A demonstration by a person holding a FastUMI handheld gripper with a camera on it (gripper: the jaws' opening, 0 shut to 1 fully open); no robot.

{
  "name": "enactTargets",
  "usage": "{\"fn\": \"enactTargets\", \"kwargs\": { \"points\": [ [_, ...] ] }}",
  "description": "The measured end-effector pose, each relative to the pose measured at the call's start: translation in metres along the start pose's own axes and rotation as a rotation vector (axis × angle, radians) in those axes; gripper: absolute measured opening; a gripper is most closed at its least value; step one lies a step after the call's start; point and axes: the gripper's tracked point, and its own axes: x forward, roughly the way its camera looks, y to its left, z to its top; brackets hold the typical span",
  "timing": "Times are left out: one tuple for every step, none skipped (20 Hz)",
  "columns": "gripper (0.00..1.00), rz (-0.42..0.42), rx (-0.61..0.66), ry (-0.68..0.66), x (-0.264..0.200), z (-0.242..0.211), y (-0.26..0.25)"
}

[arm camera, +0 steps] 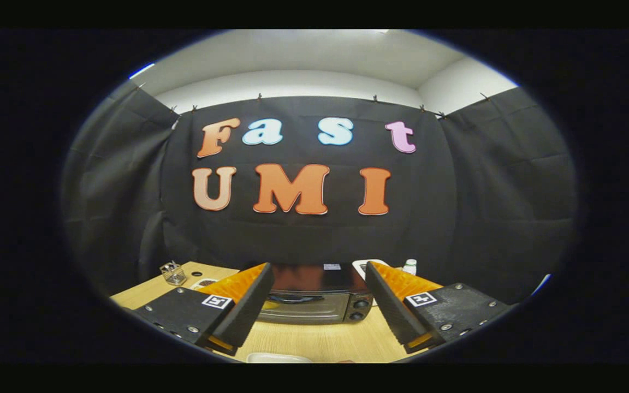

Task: Open the toaster oven, put the food inside, and close the toaster oven door.

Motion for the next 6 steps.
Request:
{"fn": "enactTargets", "kwargs": {
  "points": [
    [0.99,-0.009,0.001,-0.013,0.003,-0.001,-0.008],
    [1.0,-0.015,0.0,-0.029,0.007,-0.002,-0.014],
    [1.0,-0.016,-0.002,-0.04,0.01,-0.003,-0.017],
    [1.0,-0.017,-0.004,-0.054,0.013,0.0,-0.02],
    [1.0,-0.017,-0.006,-0.07,0.015,0.003,-0.022],
    [0.99,-0.017,-0.004,-0.081,0.018,0.005,-0.023]
  ]
}}
